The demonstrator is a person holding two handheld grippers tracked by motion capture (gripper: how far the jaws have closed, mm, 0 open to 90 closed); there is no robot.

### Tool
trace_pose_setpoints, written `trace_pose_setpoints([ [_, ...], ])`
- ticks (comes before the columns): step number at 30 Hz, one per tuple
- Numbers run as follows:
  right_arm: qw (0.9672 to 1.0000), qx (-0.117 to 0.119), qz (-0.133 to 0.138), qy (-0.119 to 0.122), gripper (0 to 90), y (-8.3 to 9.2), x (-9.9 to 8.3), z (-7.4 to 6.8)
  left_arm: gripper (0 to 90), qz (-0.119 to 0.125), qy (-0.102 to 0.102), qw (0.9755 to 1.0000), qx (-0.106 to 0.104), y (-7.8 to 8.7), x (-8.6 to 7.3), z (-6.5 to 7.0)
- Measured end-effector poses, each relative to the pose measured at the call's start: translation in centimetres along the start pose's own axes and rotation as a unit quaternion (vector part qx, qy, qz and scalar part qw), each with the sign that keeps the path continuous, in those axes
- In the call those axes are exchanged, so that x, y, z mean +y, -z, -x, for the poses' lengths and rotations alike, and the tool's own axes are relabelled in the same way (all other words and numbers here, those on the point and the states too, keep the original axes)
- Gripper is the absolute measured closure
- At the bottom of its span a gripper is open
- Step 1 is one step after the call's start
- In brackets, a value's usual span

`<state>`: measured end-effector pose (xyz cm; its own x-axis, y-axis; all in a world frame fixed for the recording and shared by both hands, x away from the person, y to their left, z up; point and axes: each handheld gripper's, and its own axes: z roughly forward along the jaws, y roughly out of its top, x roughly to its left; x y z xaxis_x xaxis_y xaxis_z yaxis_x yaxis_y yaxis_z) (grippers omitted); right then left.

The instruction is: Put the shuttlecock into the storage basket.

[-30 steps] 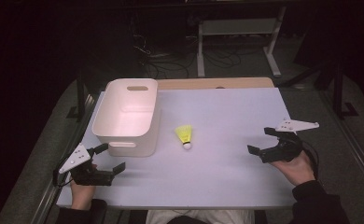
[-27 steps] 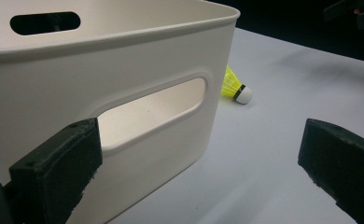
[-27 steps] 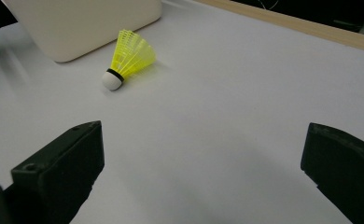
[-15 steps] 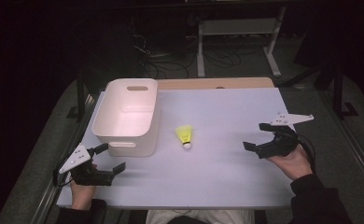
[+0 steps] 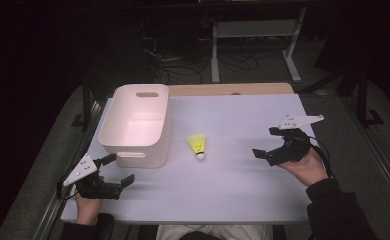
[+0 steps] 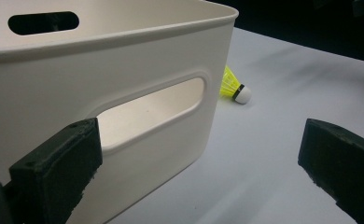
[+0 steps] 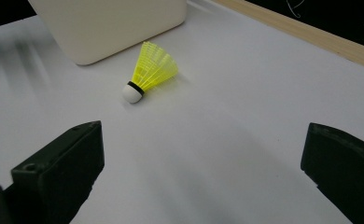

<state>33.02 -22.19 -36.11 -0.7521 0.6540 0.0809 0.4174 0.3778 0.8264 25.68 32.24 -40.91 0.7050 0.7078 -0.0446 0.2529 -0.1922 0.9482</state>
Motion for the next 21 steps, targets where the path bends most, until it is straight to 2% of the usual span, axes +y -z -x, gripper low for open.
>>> trace_pose_setpoints([
  [21,0.9995,0.016,-0.02,0.017,0.0,-1.7,1.6,-0.3,0.0,-0.001,0.0,1.0,-0.001,0.0,0.0,0.0],
])
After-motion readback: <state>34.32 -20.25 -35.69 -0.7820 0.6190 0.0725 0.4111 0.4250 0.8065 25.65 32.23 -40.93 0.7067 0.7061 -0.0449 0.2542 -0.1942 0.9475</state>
